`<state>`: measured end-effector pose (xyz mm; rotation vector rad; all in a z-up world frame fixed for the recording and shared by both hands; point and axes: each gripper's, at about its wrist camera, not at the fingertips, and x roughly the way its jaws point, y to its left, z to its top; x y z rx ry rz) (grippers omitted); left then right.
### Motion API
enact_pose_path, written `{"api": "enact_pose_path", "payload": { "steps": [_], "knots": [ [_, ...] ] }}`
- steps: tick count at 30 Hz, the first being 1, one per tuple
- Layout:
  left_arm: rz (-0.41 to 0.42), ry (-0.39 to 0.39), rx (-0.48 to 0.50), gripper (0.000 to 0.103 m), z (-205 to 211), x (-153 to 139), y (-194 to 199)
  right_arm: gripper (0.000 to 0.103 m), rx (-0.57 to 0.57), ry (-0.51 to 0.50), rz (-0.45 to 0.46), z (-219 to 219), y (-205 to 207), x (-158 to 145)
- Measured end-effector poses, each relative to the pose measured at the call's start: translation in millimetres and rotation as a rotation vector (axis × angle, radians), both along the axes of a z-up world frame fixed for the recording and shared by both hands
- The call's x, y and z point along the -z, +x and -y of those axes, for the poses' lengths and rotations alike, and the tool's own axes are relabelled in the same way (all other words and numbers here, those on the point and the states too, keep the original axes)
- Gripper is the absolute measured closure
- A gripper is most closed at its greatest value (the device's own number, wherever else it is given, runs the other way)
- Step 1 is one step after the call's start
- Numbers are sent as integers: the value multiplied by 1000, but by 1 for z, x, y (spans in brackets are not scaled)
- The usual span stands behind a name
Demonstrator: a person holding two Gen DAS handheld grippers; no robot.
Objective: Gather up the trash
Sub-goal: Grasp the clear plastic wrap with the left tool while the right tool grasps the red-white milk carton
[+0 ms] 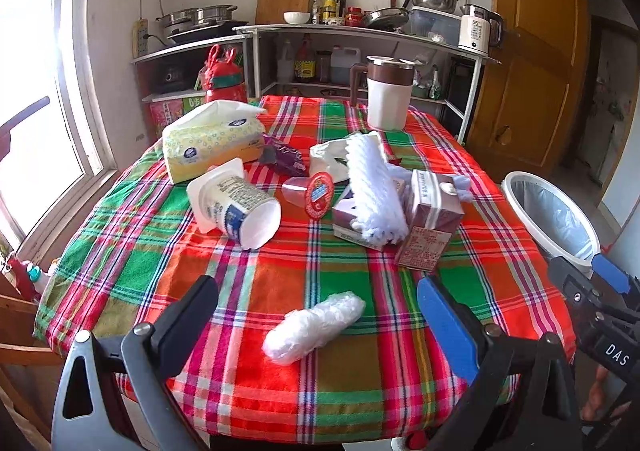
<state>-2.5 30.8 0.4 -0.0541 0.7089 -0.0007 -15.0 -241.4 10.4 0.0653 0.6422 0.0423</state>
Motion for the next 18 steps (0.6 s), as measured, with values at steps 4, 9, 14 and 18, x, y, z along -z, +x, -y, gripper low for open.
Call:
{"api": "enact_pose_path", "payload": {
  "steps": [4, 9, 14, 18],
  "knots": [
    [-11, 25, -11, 2, -18, 4, -1, 1, -70, 26, -8, -11, 7, 3],
    [-56, -34, 17, 2, -37, 15, -2, 1, -176, 27, 10, -37, 17, 5],
    [-104, -80, 49, 2, -51, 29, -2, 2, -241, -22, 26, -62, 32, 10],
    [-118, -116, 80, 2, -55, 32, -3, 8, -299, -2, 5, -77, 46, 16]
  ]
}}
